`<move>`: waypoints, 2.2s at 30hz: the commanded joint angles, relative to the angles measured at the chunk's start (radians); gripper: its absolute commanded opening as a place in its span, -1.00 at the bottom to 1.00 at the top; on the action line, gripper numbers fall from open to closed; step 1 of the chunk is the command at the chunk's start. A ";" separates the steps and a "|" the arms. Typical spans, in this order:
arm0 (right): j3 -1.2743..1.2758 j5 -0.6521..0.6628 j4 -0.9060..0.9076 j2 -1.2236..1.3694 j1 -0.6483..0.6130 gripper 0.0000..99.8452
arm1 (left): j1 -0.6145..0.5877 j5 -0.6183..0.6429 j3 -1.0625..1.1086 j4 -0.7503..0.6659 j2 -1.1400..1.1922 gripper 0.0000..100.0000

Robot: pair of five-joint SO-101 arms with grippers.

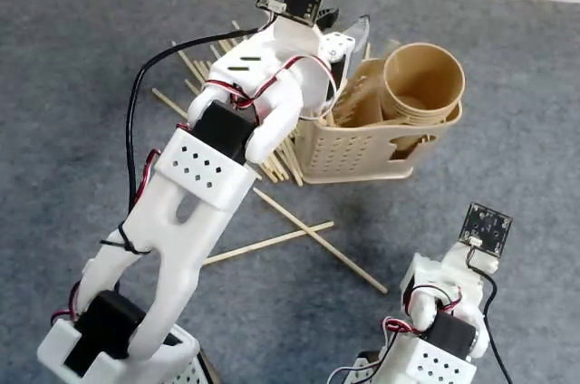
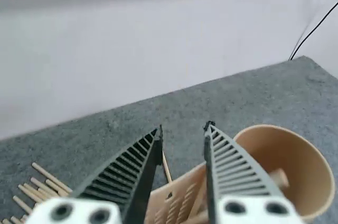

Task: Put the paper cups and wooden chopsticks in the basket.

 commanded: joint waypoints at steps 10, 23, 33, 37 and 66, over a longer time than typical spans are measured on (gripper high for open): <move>0.024 -0.005 -0.024 -0.008 0.012 -0.99 | -0.228 0.002 -0.343 0.545 -0.019 -0.73; -0.323 0.325 -0.105 -0.005 0.024 -0.99 | -0.529 -0.132 -0.226 0.692 -0.252 -0.92; -0.598 0.488 -0.090 0.197 -0.213 -0.94 | -0.633 -0.126 0.447 0.399 -0.684 -0.92; -0.638 0.528 -0.074 0.332 -0.311 -0.90 | -0.716 -0.123 0.668 0.330 -0.822 -0.92; -0.944 0.605 0.070 1.224 -1.063 -0.44 | -1.004 -0.193 1.501 0.328 -1.449 -0.92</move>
